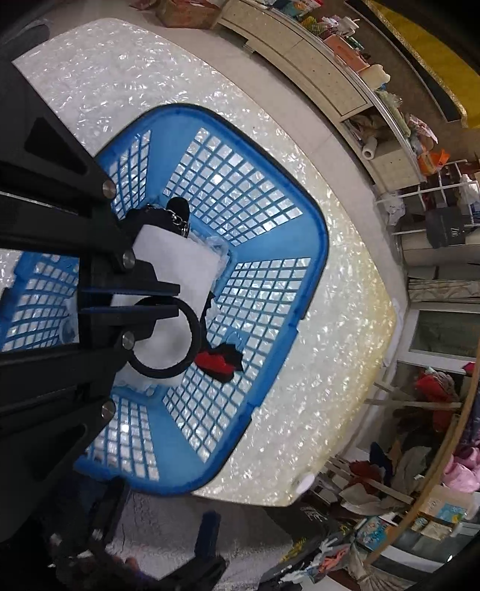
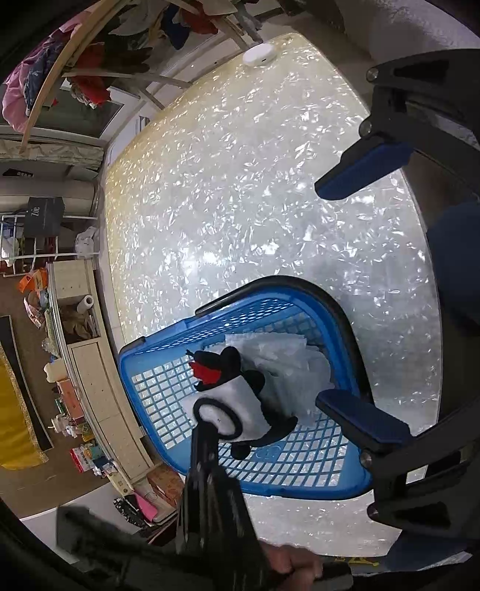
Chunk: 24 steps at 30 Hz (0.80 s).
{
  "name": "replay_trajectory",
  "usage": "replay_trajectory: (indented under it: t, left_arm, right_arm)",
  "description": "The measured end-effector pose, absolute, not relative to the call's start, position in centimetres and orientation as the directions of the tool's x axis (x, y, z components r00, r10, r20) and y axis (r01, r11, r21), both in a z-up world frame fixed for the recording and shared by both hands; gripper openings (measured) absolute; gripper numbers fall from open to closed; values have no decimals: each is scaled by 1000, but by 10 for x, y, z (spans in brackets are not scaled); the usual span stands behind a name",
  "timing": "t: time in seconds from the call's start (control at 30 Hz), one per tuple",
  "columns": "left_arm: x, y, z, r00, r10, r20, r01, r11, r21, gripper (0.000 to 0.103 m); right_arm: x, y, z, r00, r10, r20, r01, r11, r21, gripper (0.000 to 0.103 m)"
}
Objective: Organize soft objects
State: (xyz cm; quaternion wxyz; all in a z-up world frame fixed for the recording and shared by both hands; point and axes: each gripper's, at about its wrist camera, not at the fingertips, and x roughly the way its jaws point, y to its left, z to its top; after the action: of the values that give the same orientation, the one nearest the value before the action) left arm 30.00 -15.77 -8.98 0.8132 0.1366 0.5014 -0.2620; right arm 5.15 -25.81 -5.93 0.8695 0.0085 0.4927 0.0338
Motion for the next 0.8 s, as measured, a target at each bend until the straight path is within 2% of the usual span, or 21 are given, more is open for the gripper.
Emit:
replay_trajectory:
  t: [0.1, 0.13, 0.23, 0.3, 0.33, 0.37, 0.43, 0.47, 0.7, 0.73, 0.8]
  left_arm:
    - [306, -163, -100, 359, -261, -896, 558, 830, -19, 4]
    - [308, -164, -102, 358, -254, -898, 557, 831, -13, 8]
    - [309, -166, -105, 361, -242, -901, 557, 831, 0, 32]
    - [309, -166, -105, 360, -237, -902, 552, 834, 1, 43]
    - [308, -166, -103, 356, -244, -902, 558, 830, -5, 55]
    - [306, -166, -102, 348, -255, -902, 568, 823, -13, 62]
    - [301, -165, -98, 349, -264, -899, 576, 818, -17, 66]
    - [300, -163, -96, 354, -265, -897, 575, 818, -15, 73]
    - [285, -142, -75, 413, -272, -869, 516, 856, -23, 86]
    - [280, -138, -72, 427, -269, -863, 507, 862, -18, 91]
    - [269, -133, -66, 448, -264, -854, 496, 868, -8, 92]
  right_arm:
    - [52, -259, -59, 516, 83, -853, -59, 996, 62, 103]
    - [52, -258, -59, 515, 89, -853, -63, 996, 66, 103]
    - [50, -255, -62, 508, 100, -856, -69, 995, 76, 103]
    - [49, -255, -61, 508, 105, -855, -66, 994, 83, 103]
    - [48, -255, -60, 509, 103, -855, -65, 995, 82, 102]
    - [48, -254, -59, 510, 101, -854, -65, 995, 79, 102]
    - [45, -254, -58, 511, 99, -854, -65, 995, 77, 102]
    - [44, -254, -56, 513, 101, -853, -67, 995, 77, 102]
    - [33, -252, -49, 528, 95, -844, -61, 995, 74, 102]
    - [32, -253, -49, 531, 95, -842, -56, 995, 76, 102]
    - [30, -251, -46, 538, 93, -838, -49, 996, 79, 102]
